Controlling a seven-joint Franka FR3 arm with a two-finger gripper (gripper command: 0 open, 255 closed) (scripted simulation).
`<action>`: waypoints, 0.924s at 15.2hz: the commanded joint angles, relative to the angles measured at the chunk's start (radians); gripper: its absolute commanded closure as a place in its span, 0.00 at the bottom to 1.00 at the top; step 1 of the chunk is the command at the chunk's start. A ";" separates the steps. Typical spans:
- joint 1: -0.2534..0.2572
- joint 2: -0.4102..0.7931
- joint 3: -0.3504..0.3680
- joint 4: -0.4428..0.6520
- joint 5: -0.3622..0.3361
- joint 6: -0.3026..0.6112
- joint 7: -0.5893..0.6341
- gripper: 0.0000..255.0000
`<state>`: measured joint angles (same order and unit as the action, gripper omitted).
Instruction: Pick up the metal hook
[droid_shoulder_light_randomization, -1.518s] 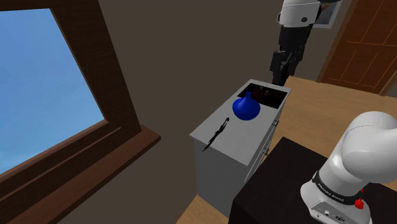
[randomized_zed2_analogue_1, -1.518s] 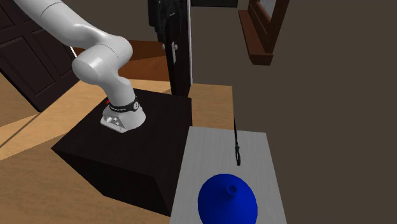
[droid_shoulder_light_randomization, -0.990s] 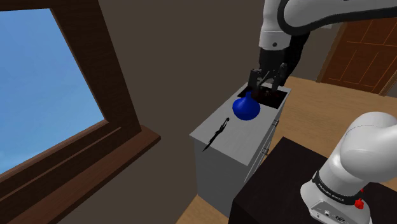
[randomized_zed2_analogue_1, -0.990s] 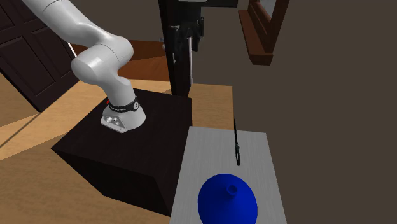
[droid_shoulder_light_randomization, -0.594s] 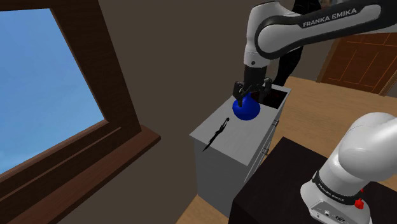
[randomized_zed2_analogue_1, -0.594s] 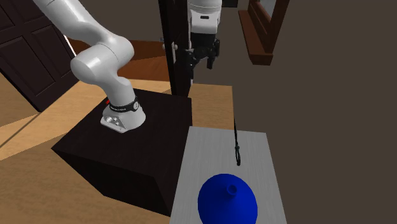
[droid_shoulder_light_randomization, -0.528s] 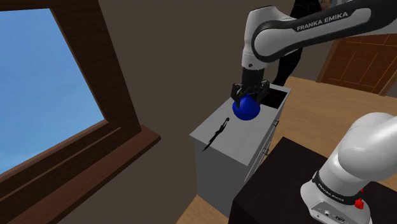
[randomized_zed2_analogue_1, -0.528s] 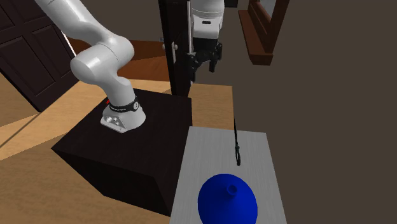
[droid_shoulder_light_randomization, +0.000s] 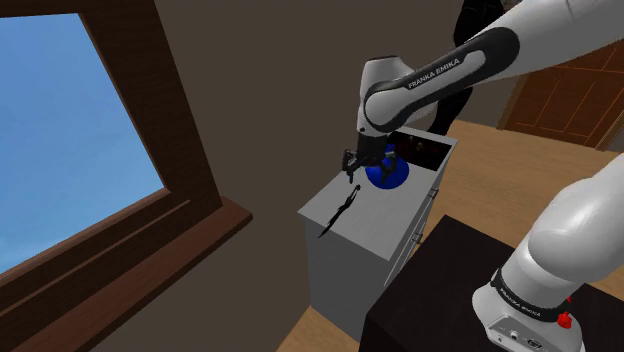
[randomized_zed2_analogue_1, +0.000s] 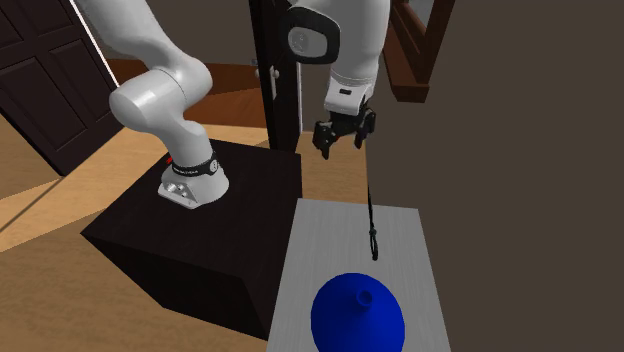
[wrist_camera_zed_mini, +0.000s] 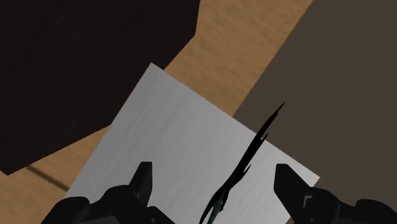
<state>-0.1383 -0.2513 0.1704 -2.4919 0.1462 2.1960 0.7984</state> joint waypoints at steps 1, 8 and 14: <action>-0.013 0.078 0.007 0.013 0.002 0.071 0.063 0.00; -0.037 0.355 -0.001 0.105 -0.011 0.271 0.270 0.00; -0.035 0.586 -0.042 0.221 -0.006 0.402 0.422 0.00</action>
<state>-0.1767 0.2868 0.1358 -2.2988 0.1399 2.5741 1.1909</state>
